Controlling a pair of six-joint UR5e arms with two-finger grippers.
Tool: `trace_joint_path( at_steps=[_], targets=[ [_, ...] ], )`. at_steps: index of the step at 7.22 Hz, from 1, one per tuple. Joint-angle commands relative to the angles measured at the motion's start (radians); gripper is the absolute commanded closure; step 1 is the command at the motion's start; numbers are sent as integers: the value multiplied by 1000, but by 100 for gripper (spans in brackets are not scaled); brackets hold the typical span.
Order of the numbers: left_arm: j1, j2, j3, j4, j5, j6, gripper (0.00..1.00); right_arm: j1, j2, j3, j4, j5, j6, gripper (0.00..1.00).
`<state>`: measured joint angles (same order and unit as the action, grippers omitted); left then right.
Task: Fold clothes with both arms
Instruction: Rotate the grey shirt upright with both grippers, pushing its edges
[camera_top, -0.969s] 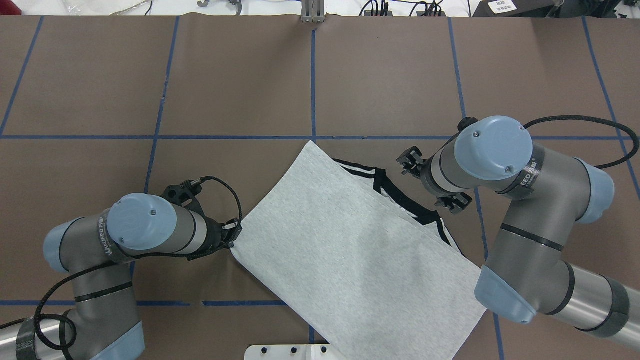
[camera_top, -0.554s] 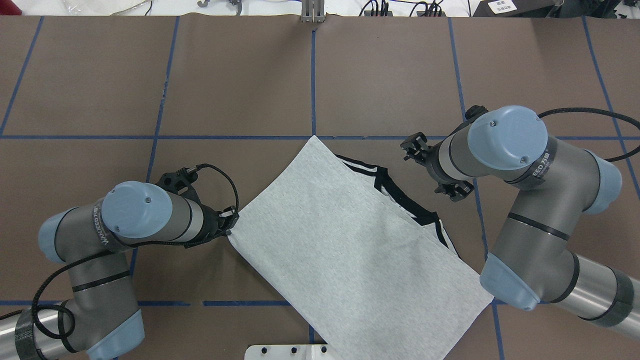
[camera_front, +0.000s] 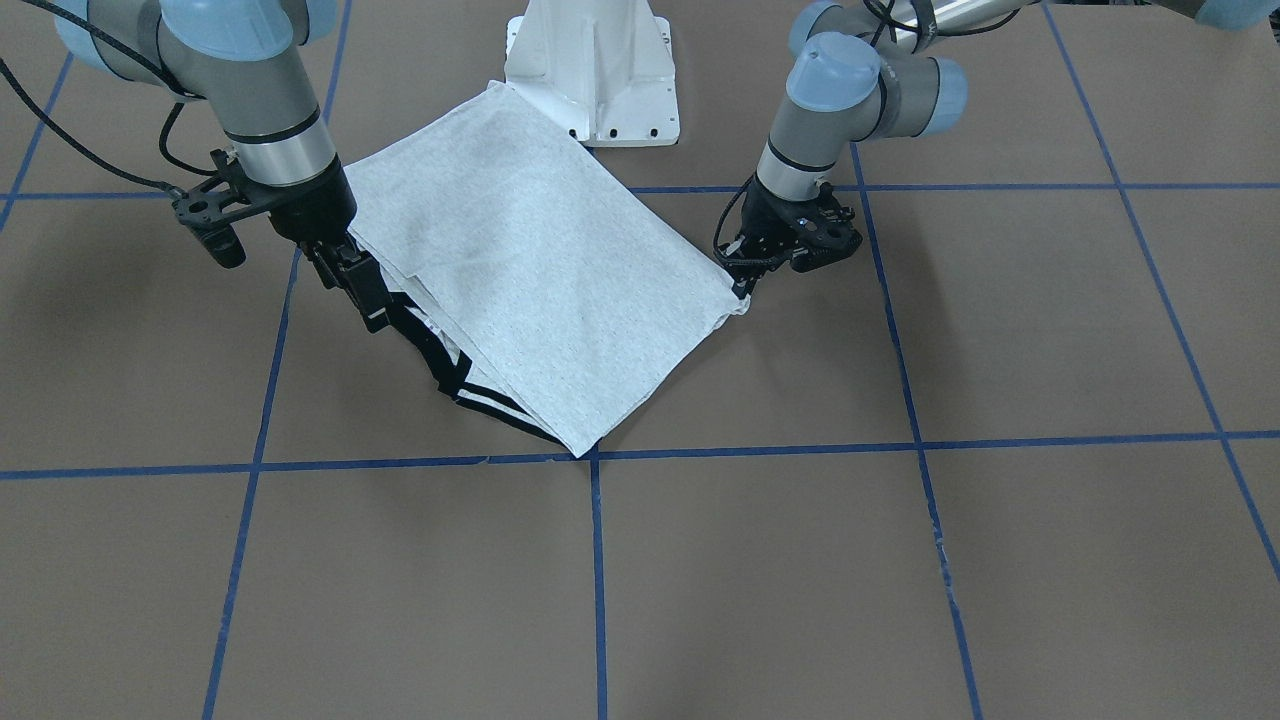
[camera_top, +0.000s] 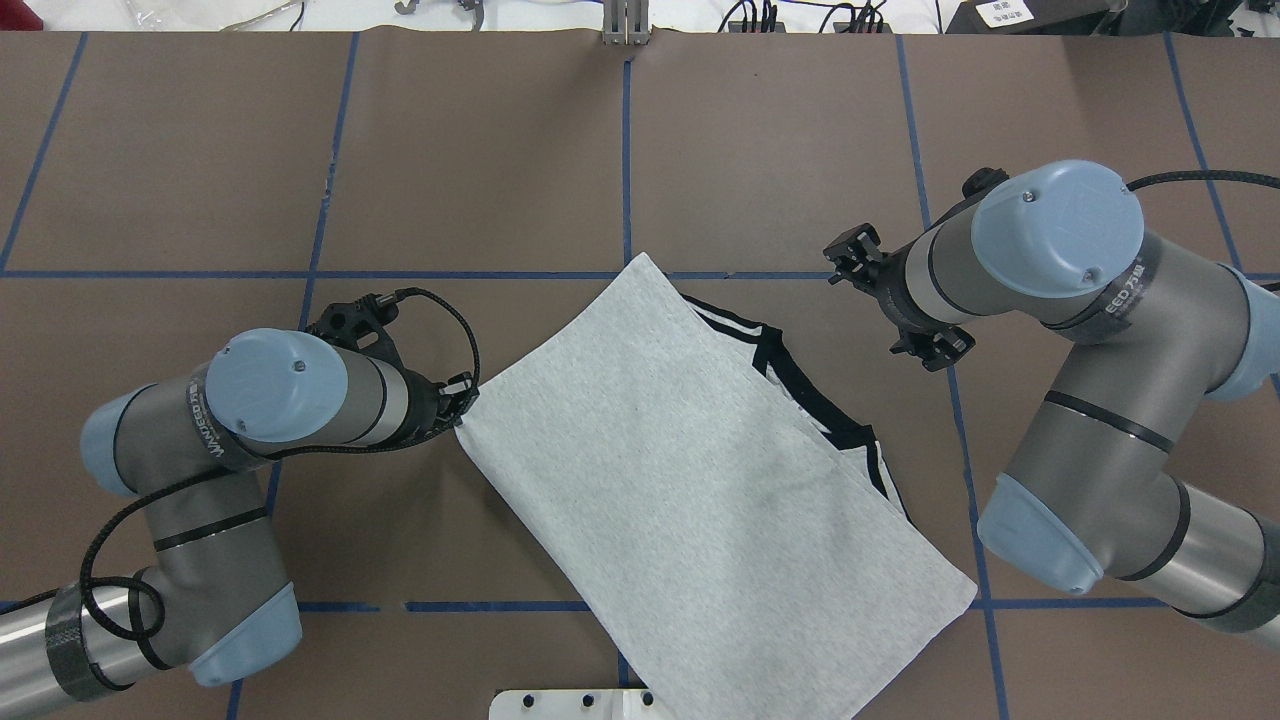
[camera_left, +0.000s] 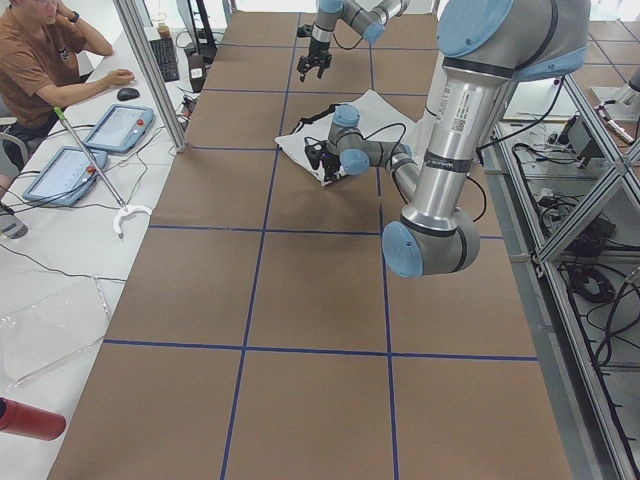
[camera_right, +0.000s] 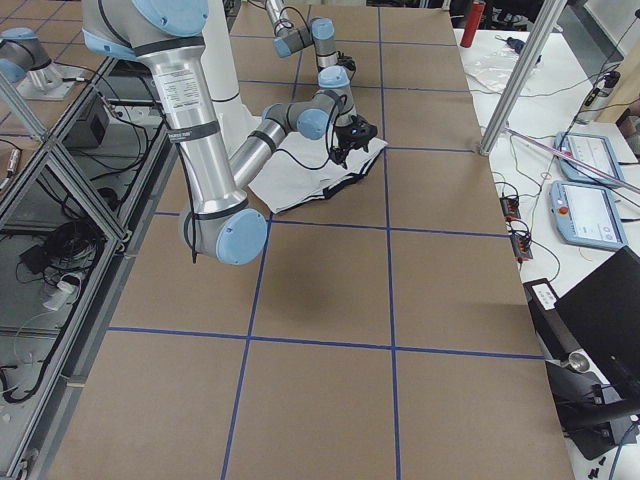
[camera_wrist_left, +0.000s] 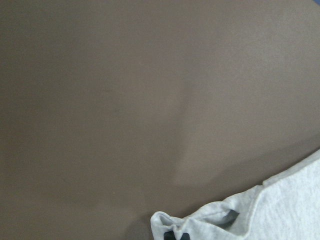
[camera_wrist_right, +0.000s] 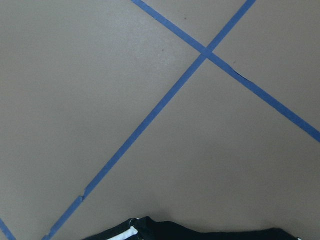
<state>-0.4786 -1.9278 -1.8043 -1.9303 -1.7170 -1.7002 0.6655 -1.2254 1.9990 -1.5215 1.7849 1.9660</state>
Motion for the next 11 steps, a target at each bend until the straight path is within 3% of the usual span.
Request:
trace_joint_path(
  at_steps=[1,2,4,7,8,9,10,11],
  targets=[
    [-62,-11,22,-2,56,149,100,-6,20,-20,-2,4,-12,0],
    [-127,-55,80,-9,56,222,100,-9,67,-46,0,-1,-12,0],
    [-268,-245,321,-24,54,353,100,-9,72,-80,4,-5,-29,0],
    [-320,-460,725,-292,56,381,100,-7,70,-106,139,-9,-51,0],
    [-325,-500,775,-302,56,383,100,-7,73,-106,141,-9,-55,0],
    [-331,-504,778,-303,56,392,69,-10,78,-108,141,-7,-74,0],
    [-340,-504,769,-308,47,419,20,-26,95,-108,141,-7,-114,0],
    [-347,-484,699,-311,25,419,17,-62,110,-108,139,-9,-107,0]
  ],
)
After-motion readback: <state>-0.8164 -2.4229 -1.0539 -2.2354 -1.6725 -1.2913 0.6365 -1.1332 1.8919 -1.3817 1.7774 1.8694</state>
